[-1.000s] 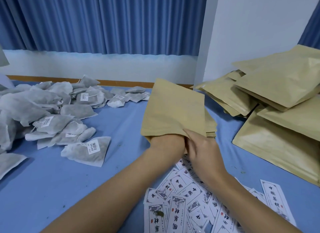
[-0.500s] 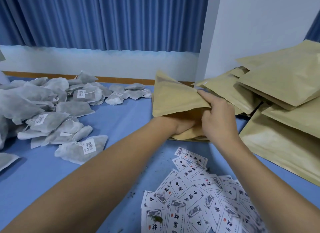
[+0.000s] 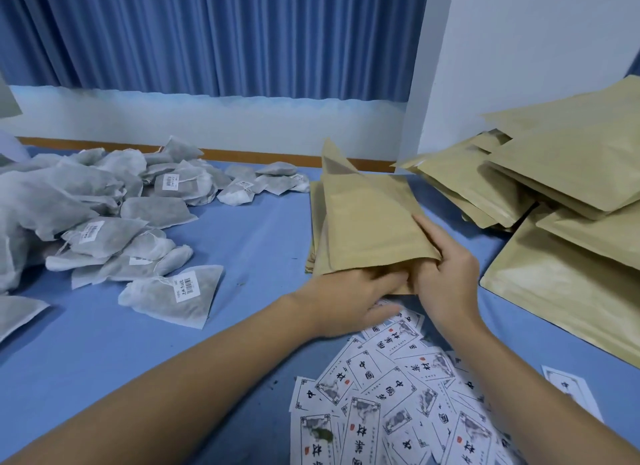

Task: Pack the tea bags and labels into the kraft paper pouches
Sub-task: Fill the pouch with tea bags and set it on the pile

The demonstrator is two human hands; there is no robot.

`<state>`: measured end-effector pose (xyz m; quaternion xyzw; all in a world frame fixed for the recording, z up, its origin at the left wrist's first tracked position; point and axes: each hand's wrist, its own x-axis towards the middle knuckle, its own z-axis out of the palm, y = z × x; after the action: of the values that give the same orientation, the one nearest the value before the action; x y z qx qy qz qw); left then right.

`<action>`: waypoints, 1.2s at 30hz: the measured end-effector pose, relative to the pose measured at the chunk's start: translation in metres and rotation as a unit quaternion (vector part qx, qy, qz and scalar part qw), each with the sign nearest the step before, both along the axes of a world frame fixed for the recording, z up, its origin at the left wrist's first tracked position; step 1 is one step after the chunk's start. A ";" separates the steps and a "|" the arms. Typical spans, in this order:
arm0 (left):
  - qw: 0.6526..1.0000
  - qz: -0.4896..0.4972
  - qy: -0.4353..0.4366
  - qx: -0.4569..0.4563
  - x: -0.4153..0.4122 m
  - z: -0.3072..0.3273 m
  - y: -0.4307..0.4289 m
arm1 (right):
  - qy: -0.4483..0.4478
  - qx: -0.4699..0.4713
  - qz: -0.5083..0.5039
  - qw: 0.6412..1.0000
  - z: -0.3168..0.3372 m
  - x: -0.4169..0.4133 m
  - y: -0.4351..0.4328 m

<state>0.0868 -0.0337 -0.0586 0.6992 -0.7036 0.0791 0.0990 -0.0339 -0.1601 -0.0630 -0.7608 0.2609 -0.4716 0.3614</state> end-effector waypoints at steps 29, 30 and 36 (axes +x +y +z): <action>0.996 0.009 -0.078 -0.031 -0.056 -0.007 0.033 | 0.185 -0.179 -0.009 0.966 -0.002 -0.003 0.025; 0.995 0.003 -0.084 -0.050 -0.057 -0.006 0.034 | 0.184 -0.178 -0.010 0.967 -0.003 -0.003 0.024; 0.957 0.044 -0.077 -0.278 -0.041 0.014 0.045 | 0.155 -0.159 0.014 0.975 -0.003 -0.006 0.021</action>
<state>0.0454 0.0111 -0.0450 0.6662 -0.6280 0.3289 0.2315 -0.0394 -0.1390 -0.0662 -0.8760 0.2251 -0.3780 0.1976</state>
